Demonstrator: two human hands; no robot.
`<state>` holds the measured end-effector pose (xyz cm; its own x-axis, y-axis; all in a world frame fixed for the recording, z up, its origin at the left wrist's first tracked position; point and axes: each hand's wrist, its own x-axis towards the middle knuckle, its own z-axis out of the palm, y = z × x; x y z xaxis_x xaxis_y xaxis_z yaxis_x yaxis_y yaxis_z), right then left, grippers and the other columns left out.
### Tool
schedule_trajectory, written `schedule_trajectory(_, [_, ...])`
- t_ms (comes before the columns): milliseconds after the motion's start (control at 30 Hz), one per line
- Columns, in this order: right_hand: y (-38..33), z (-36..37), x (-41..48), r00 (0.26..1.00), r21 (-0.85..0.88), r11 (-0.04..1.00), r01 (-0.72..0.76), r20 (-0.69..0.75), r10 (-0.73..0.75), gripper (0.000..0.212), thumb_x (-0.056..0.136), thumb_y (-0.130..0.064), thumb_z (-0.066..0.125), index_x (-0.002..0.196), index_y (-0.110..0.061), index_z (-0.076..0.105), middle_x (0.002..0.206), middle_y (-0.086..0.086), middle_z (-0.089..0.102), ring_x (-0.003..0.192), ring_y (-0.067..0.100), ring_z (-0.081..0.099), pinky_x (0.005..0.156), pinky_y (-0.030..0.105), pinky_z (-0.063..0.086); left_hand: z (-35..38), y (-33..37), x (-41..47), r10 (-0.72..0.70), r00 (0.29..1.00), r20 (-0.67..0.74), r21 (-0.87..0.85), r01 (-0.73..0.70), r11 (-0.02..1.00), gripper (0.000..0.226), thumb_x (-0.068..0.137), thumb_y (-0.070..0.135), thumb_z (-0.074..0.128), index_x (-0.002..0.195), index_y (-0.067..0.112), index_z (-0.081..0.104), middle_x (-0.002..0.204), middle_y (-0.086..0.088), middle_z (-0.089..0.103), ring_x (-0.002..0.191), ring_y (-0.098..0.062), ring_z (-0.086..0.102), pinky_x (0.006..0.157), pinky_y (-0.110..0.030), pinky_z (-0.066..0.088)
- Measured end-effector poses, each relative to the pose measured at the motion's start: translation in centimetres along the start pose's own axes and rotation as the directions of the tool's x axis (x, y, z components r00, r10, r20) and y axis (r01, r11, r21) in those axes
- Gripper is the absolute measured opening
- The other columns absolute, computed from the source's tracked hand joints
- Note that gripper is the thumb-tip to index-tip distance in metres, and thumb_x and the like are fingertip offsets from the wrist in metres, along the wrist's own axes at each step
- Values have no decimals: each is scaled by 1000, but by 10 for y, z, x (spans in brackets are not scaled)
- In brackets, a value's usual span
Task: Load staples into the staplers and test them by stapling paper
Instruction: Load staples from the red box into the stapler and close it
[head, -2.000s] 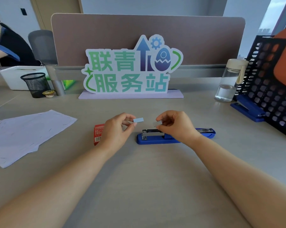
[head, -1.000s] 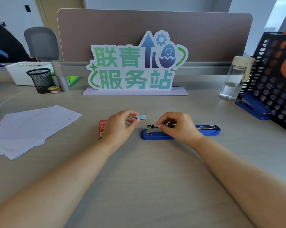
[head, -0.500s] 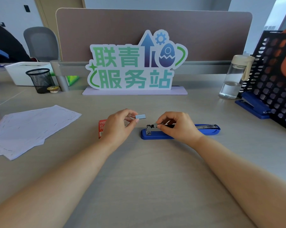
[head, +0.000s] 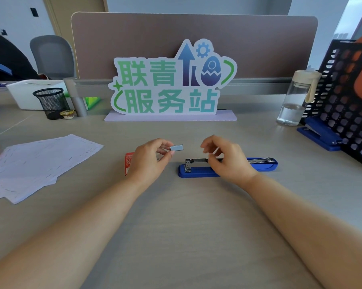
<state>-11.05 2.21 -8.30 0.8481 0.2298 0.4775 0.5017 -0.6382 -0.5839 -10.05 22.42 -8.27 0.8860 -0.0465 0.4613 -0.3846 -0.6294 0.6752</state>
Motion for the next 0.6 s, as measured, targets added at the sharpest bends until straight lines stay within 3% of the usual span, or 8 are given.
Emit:
schedule_trajectory(167, [-7,0,-3,999,-120,993,20,29,-16,49,76,4,46,119,-19,49,83,-4,69,94,16,53,70,31,49,2,-3,2,12,1000,-9,-1,-12,1000,12,83,17,64,95,15,67,79,10,62,66,9,53,60,-3,40])
schedule_trajectory(300, [-7,3,-2,997,-149,988,36,74,-25,58,75,1,48,128,-21,43,89,-6,73,98,17,50,81,40,51,3,-4,2,14,1000,-13,-11,-14,1000,12,83,17,64,94,14,67,81,8,63,69,3,55,66,-14,46])
schedule_trajectory(367, [-8,5,-3,994,-117,992,46,104,-34,59,72,-5,46,129,-21,42,92,-7,74,95,15,49,82,37,50,2,-4,2,11,1000,-7,-14,-11,1000,12,84,18,63,95,14,67,82,8,64,69,4,55,59,-3,42])
schedule_trajectory(467, [-7,7,-3,990,-91,994,59,133,-46,59,68,-12,41,126,-21,44,94,-8,73,94,14,49,81,30,49,1,-3,2,0,1000,-3,-17,0,1000,12,85,19,62,95,14,67,83,7,63,68,4,54,56,3,40])
schedule_trajectory(600, [-4,8,-2,996,-60,996,73,56,-69,36,76,-11,51,112,-18,53,91,-7,64,89,14,54,74,18,44,1,-3,3,-10,1000,0,-31,10,999,12,85,20,62,94,15,67,81,9,63,68,4,54,57,3,39])
